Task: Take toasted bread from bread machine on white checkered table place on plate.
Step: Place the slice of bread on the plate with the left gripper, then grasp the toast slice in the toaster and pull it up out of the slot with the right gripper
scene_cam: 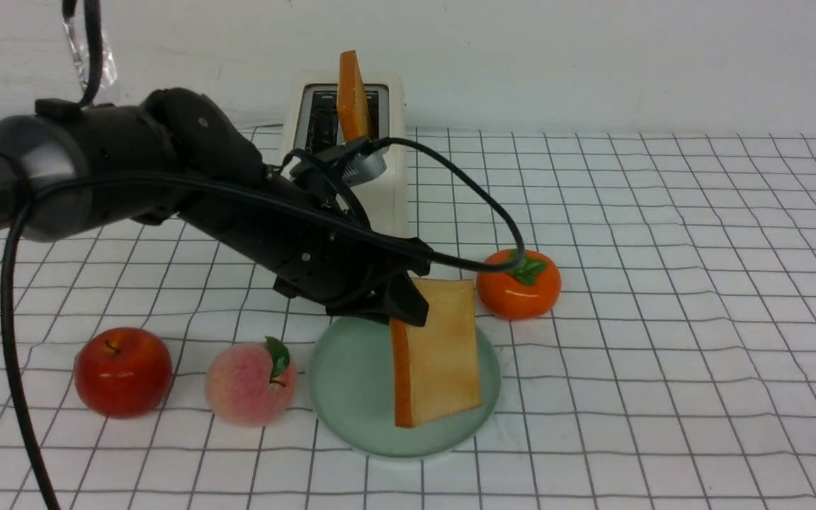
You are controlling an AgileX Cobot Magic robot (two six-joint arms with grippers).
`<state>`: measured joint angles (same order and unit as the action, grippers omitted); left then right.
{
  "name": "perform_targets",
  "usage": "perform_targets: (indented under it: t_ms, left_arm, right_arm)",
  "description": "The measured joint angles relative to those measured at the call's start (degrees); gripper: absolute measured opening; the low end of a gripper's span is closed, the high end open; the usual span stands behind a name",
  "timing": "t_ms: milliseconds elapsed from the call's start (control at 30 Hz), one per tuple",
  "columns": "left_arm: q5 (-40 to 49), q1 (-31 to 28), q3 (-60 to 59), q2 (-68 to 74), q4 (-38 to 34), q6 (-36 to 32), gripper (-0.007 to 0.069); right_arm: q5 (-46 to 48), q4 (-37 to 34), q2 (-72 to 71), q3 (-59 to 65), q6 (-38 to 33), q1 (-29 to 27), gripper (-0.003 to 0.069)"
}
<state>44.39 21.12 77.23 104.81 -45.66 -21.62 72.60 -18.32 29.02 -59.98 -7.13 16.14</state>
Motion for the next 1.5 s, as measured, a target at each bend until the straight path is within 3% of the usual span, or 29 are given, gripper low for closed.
perform_targets:
  t_ms: [200,267,367,400,433,533,600,767,900,967,1000,1100,1133,1167,1333,1500]
  left_arm:
    - [-2.4,-0.2,0.0,2.5,-0.2,0.2,0.0091]
    - [-3.0,-0.2,0.0,3.3,0.6,0.2,0.0131]
    - [-3.6,-0.2,0.0,3.4,1.9,0.2,0.023]
    - [-3.6,-0.2,0.0,3.4,2.2,0.2,0.0307]
    - [-3.6,-0.2,0.0,3.4,2.3,0.2,0.0318]
    - [-3.6,-0.2,0.0,2.9,2.9,0.2,0.0518]
    - [-3.7,-0.2,0.0,1.4,3.8,0.3,0.0606]
    - [-4.4,-0.2,0.0,-6.5,10.5,0.6,0.0659]
    - [-2.7,-0.2,0.0,-13.2,17.8,5.8,0.06]
    - [-0.4,-0.2,-0.1,-20.5,25.2,13.3,0.0461]
    - [-0.2,-0.2,-0.1,-21.0,25.2,13.3,0.0447]
    - [0.8,-0.2,-2.0,-30.1,33.4,20.6,0.0148]
    - [0.8,-0.2,-2.4,-31.2,34.0,21.1,0.0112]
    - [0.5,-0.2,-3.9,-34.8,35.5,22.3,0.0014]
    - [-2.4,-0.2,-12.0,-47.3,36.2,23.7,-0.0013]
    - [-8.5,-0.2,-24.5,-63.2,36.2,23.7,-0.0013]
  right_arm:
    - [0.0,-0.3,-1.1,-0.1,0.2,0.0,-0.0018]
    - [0.0,-1.0,-1.1,-0.1,0.2,0.0,-0.0018]
    - [0.0,-2.0,-1.1,0.0,0.2,0.0,-0.0017]
    - [0.0,-2.5,-1.1,0.3,0.2,0.0,-0.0017]
    - [0.0,-2.6,-1.1,0.3,0.2,0.0,-0.0017]
    - [0.0,-3.0,-1.1,1.3,0.2,0.0,-0.0015]
    - [0.0,-3.0,-1.1,2.0,0.2,0.0,-0.0014]
    - [0.0,-2.6,-1.1,2.6,0.2,0.0,-0.0009]
    - [0.0,-1.7,0.0,2.6,1.4,0.0,-0.0007]
    - [0.0,-1.0,2.9,2.6,1.7,0.0,-0.0006]
    - [0.0,-1.0,3.9,2.6,1.7,0.0,-0.0006]
    - [-1.8,-0.8,9.8,2.6,1.7,0.0,-0.0006]
    - [-2.6,-0.7,10.5,2.6,1.7,0.0,-0.0006]
    - [-4.6,-0.7,13.3,2.6,1.7,0.0,-0.0006]
    - [-10.4,-2.0,23.5,2.6,0.7,0.1,-0.0004]
    - [-14.7,-7.2,36.3,-1.6,-3.7,7.0,-0.0004]
